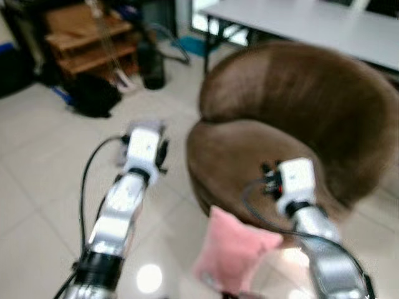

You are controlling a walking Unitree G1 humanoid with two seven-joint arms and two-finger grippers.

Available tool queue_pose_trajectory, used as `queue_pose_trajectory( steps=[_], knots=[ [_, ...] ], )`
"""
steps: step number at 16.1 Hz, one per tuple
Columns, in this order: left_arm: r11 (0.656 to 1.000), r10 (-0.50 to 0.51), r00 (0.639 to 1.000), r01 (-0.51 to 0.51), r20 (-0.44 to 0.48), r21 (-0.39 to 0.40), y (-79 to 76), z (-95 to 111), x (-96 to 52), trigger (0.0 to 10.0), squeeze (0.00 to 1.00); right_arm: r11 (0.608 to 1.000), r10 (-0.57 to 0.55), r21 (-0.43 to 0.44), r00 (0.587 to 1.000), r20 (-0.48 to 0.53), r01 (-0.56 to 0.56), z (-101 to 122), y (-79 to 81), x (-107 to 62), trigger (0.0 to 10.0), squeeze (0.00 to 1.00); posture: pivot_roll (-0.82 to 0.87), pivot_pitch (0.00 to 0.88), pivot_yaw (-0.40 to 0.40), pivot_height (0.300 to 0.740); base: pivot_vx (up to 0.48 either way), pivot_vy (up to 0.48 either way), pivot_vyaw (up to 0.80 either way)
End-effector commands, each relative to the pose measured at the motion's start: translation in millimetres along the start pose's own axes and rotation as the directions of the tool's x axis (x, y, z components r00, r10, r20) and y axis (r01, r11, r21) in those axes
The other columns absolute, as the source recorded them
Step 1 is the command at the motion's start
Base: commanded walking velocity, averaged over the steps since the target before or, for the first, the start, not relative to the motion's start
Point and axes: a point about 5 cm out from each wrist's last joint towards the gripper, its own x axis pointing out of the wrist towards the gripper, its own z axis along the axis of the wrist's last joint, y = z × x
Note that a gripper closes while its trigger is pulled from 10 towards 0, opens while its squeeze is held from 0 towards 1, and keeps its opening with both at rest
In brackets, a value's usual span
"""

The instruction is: Move the pillow to the sofa from floor

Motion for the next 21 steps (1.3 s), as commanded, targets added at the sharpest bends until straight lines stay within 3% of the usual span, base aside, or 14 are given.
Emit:
queue_pose_trajectory(
  steps=[1, 7, 10, 13, 21],
  knots=[
    [1.000, 0.009, 1.000, -0.009, 0.014, 0.005, 0.8, 4.0, 1.1, 10.0, 0.00, 1.000, -0.001, -0.011, 1.000, 0.015, 0.001, 3.1, -2.7, 0.4, 10.0, 0.00, -0.07, 0.034, 0.056, 0.740, 0.000, -0.480, 0.00],
    [1.000, 0.010, 1.000, -0.010, 0.017, 0.005, 0.9, 4.2, 1.1, 10.0, 0.00, 1.000, 0.007, -0.018, 1.000, 0.016, -0.007, 3.2, -1.5, 0.8, 10.0, 0.00, -0.06, 0.034, 0.054, 0.740, 0.000, -0.480, 0.00],
    [0.999, -0.040, 0.996, 0.039, 0.082, 0.020, -3.7, 3.8, -6.9, 10.0, 0.00, 1.000, 0.010, 0.008, 1.000, 0.017, -0.010, 3.2, 0.1, 0.8, 10.0, 0.00, -0.06, 0.034, 0.054, 0.740, 0.000, 0.000, 0.00],
    [0.999, -0.031, 0.994, 0.033, 0.102, -0.015, -2.5, -0.1, -14.2, 10.0, 0.00, 1.000, 0.022, 0.014, 1.000, 0.012, -0.022, 3.0, 1.7, 0.0, 10.0, 0.00, -0.07, 0.034, 0.053, 0.740, 0.000, 0.000, 0.00],
    [0.998, -0.028, 0.985, 0.037, 0.173, -0.052, -0.9, 3.8, -23.3, 10.0, 0.00, 0.998, 0.056, 0.024, 0.998, 0.013, -0.056, 2.6, 8.4, -1.2, 10.0, 0.00, -0.06, 0.035, 0.045, 0.656, 0.000, 0.000, 0.00]
  ],
)
